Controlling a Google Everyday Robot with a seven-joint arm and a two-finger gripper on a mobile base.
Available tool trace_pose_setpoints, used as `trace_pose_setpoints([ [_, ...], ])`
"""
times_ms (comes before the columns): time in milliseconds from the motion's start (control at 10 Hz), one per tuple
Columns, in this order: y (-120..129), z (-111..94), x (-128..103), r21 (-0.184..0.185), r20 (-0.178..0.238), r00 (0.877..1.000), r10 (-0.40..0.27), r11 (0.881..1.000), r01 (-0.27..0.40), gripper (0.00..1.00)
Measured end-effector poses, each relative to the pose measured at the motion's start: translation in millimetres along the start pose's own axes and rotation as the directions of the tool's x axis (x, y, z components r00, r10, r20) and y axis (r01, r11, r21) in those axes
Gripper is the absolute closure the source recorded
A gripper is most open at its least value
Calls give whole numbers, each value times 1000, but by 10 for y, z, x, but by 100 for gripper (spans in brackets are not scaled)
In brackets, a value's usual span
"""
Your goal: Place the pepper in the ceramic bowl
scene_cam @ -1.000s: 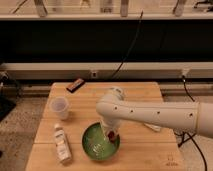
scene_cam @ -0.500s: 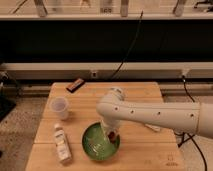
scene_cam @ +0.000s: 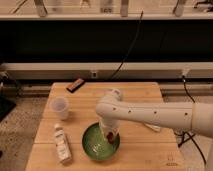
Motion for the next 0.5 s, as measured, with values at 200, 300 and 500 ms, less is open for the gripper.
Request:
trace_pose_setpoints([
  [200, -54, 44, -11, 18, 8, 1000, -9, 1000, 8, 97],
  [300, -96, 54, -23, 28, 10, 1000, -16, 999, 16, 95],
  [500, -190, 50, -51, 51, 9, 999, -37, 998, 36, 74],
])
